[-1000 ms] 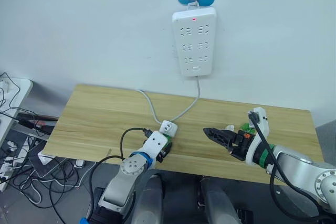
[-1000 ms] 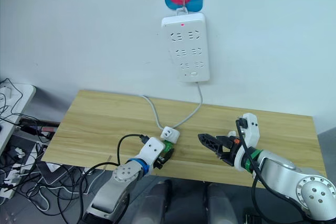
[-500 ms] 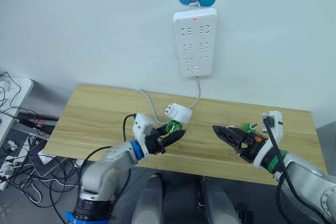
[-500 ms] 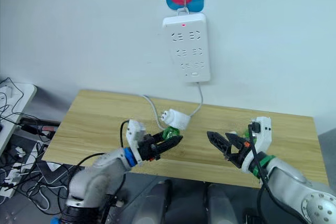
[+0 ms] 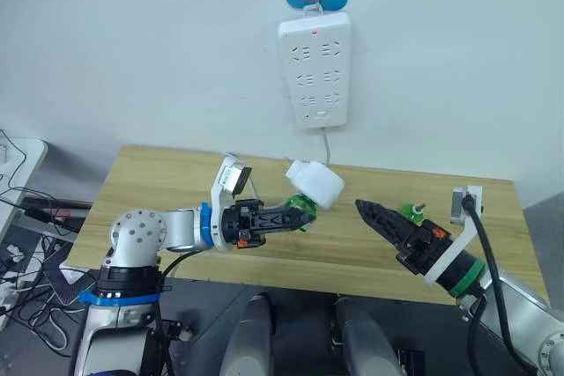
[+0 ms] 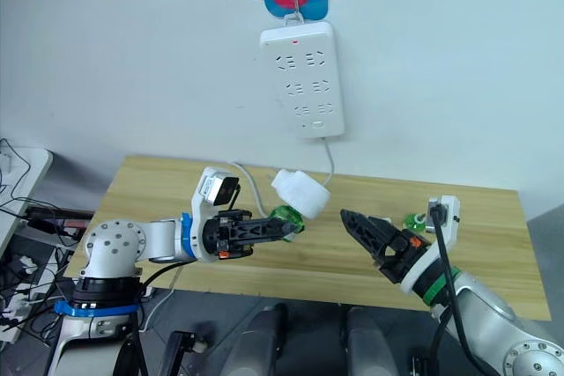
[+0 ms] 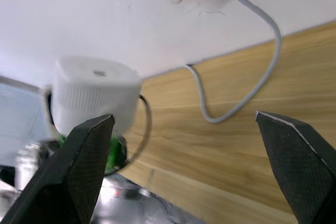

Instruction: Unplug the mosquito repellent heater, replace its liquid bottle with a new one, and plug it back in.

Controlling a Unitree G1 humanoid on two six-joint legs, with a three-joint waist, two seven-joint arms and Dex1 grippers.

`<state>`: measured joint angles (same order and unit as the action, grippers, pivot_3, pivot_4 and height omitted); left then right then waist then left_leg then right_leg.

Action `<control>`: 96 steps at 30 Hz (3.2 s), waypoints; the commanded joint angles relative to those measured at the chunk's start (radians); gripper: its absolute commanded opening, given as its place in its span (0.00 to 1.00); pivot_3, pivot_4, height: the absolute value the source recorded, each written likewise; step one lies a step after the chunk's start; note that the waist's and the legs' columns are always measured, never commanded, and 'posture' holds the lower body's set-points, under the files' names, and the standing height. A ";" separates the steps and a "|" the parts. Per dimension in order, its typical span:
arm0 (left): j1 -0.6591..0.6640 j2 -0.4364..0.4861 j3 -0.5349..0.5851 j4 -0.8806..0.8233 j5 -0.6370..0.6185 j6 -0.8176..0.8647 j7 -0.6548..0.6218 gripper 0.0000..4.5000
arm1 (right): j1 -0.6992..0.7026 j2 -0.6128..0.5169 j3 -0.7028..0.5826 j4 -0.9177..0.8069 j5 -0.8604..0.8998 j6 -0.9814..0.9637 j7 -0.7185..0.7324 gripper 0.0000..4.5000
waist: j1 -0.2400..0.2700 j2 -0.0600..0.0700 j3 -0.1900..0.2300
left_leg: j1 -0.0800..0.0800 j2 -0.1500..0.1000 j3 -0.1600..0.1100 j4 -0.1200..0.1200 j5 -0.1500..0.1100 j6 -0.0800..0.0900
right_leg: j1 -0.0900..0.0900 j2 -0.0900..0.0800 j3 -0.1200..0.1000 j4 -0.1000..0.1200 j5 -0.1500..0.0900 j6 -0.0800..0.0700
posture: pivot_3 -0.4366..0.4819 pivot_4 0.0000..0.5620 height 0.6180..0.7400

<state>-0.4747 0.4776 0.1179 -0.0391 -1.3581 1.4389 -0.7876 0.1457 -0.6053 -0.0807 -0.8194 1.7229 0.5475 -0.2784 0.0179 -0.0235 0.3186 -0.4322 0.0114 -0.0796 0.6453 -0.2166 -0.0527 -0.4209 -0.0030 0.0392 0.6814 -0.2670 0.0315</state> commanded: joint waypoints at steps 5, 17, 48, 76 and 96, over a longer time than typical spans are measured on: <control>-0.029 0.011 -0.025 0.000 -0.013 0.027 -0.072 0.51 | -0.060 0.004 0.058 -0.018 0.104 -0.023 -0.050 1.00 | -0.007 0.000 0.000 | 0.000 0.000 -0.001 0.000 0.000 0.000 | 0.000 0.000 0.001 0.000 0.002 -0.004 | 0.58 0.51 1.00; -0.050 -0.011 -0.023 0.057 -0.004 0.040 -0.079 0.51 | -0.122 0.018 0.099 -0.021 0.145 -0.031 -0.042 1.00 | -0.011 0.000 0.000 | 0.000 0.000 -0.001 0.000 0.000 0.000 | 0.000 0.000 0.001 0.000 0.002 -0.004 | 0.58 0.52 1.00; -0.062 -0.034 -0.023 0.057 -0.048 0.135 -0.072 0.51 | -0.266 0.089 0.215 0.040 0.111 -0.027 -0.071 0.91 | -0.020 0.000 0.000 | 0.000 0.000 -0.001 0.000 0.000 0.000 | 0.000 -0.002 0.001 0.001 0.003 -0.005 | 0.58 0.52 1.00; 0.158 0.118 -0.038 -0.132 0.667 -0.893 -0.237 1.00 | -0.243 -0.084 0.127 -0.068 -0.275 0.044 -0.115 0.68 | 0.001 0.001 -0.009 | 0.000 -0.001 0.000 -0.001 0.000 -0.001 | -0.001 -0.007 0.002 -0.001 0.003 -0.006 | 0.64 0.45 1.00; -0.542 -0.174 -0.095 0.912 1.033 -1.679 -0.450 1.00 | -0.284 -0.009 0.147 -0.144 -0.736 0.160 -0.059 0.68 | -0.007 -0.009 -0.018 | -0.001 -0.003 0.000 0.001 0.000 0.001 | -0.001 -0.002 -0.002 0.001 0.004 -0.005 | 0.55 0.47 1.00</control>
<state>-0.9881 0.3063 0.0052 0.8429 -0.3329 -0.1944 -1.2343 -0.1317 -0.6191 0.0995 -0.9054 0.9952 0.7118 -0.3279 0.0112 -0.0323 0.3011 -0.4335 0.0079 -0.0791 0.6464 -0.2167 -0.0520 -0.4215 -0.0042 0.0368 0.6824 -0.2634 0.0262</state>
